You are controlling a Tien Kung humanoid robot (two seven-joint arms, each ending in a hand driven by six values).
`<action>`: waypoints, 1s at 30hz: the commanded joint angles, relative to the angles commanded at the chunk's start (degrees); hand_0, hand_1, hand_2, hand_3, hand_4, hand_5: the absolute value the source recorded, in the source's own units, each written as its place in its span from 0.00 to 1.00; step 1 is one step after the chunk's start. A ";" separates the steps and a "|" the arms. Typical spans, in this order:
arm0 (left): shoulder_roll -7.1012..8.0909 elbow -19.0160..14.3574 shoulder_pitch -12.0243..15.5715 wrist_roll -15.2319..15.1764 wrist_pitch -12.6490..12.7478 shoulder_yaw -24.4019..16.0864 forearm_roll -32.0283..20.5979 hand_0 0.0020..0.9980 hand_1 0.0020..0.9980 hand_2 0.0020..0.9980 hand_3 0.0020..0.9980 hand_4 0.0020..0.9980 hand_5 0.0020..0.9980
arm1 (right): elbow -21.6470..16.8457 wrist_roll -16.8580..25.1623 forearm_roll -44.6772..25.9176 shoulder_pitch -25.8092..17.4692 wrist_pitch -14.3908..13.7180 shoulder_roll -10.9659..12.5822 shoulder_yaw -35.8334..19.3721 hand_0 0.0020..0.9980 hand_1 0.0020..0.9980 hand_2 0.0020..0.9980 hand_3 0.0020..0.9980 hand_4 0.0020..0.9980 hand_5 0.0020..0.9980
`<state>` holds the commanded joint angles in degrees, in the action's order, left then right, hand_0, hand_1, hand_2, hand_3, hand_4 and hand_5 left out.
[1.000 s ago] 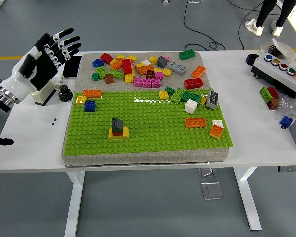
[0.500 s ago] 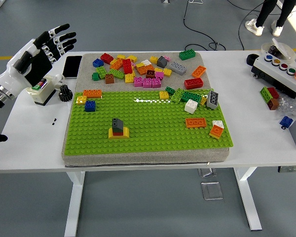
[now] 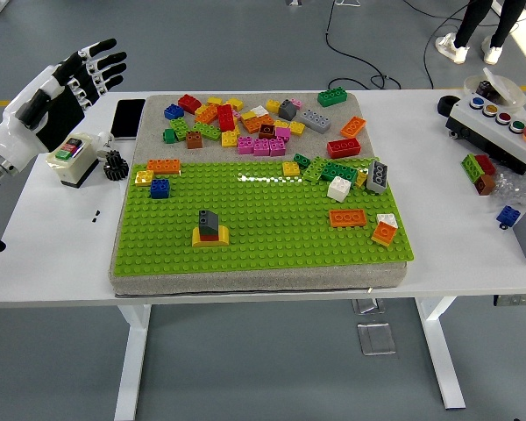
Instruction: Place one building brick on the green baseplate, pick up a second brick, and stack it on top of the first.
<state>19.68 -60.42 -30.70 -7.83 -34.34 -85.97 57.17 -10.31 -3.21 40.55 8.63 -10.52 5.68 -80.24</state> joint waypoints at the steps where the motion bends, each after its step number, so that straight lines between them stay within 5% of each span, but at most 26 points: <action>1: 0.01 -0.01 0.11 0.03 0.03 0.00 0.00 1.00 0.99 0.93 0.95 1.00 0.78 | 0.00 -0.03 0.03 -0.02 -0.03 -0.01 0.03 0.73 0.64 0.69 0.62 0.92 0.47; 18: 0.07 -1.74 3.82 0.35 0.75 -1.25 1.04 1.00 0.97 0.93 0.95 1.00 0.75 | 0.00 0.21 0.99 -0.90 -0.56 -1.02 0.96 0.73 0.64 0.69 0.62 0.92 0.47; 30: 0.24 -2.06 2.84 0.00 -0.03 0.43 2.69 1.00 0.96 0.92 0.95 1.00 0.75 | 0.00 0.55 0.67 -0.59 -0.95 -1.15 0.09 0.73 0.64 0.69 0.62 0.92 0.47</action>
<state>19.92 -62.48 -27.86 -7.83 -34.37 -85.54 59.86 -10.31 -2.65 41.22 8.05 -11.47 4.54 -80.15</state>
